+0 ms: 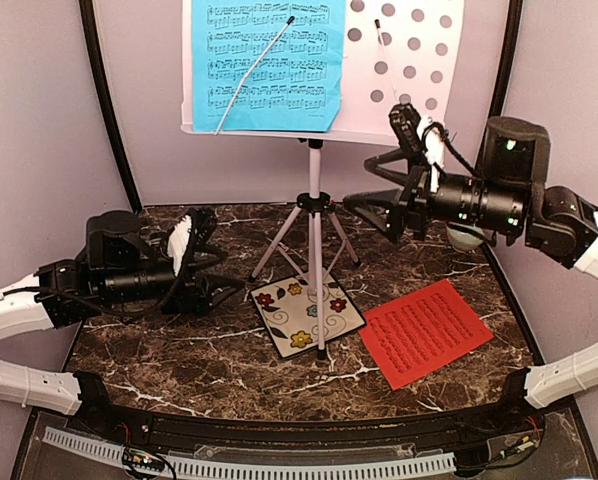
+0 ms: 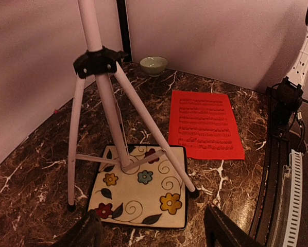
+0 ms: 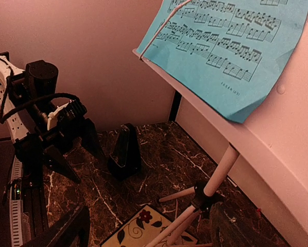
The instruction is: Set up the instrument practice props
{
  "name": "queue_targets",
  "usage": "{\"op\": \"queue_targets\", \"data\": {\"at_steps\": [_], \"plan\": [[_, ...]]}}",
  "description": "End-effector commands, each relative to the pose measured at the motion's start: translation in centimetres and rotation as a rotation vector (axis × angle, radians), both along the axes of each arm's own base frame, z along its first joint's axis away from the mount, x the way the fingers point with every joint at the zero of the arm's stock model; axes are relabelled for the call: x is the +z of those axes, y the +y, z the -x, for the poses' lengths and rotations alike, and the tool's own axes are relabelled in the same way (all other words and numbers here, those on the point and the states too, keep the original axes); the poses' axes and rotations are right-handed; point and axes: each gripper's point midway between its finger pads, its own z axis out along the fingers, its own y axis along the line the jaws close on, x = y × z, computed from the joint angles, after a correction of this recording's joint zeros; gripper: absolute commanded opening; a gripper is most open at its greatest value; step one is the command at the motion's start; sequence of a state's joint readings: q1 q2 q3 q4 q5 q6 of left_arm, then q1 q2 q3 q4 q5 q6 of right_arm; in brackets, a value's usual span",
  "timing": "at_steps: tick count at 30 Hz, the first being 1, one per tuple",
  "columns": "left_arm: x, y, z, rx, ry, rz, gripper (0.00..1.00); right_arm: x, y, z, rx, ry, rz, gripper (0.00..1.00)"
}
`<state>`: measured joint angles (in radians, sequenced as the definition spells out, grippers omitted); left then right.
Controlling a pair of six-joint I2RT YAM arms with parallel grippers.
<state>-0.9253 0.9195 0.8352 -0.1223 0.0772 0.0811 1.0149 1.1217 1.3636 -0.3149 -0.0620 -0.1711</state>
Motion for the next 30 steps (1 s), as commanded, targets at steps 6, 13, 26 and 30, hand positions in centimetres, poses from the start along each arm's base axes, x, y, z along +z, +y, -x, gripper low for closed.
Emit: {"op": "queue_targets", "data": {"at_steps": [6,13,26,30], "plan": [[-7.1,-2.5,1.9,-0.108,0.054,-0.012,0.69,-14.1,-2.8,-1.5,-0.280,0.413,-0.018,0.79],[-12.2,-9.2,5.1,-0.227,-0.035,-0.172,0.65,-23.1,-7.4,-4.7,-0.565,0.690,0.049,0.77],[-19.0,-21.0,6.6,-0.397,-0.286,-0.527,0.62,-32.4,-16.8,-8.7,-0.777,1.072,-0.130,0.75],[-21.1,-23.1,7.4,-0.450,-0.380,-0.632,0.60,-34.1,-17.6,-8.9,-0.805,1.113,-0.122,0.75]]}}
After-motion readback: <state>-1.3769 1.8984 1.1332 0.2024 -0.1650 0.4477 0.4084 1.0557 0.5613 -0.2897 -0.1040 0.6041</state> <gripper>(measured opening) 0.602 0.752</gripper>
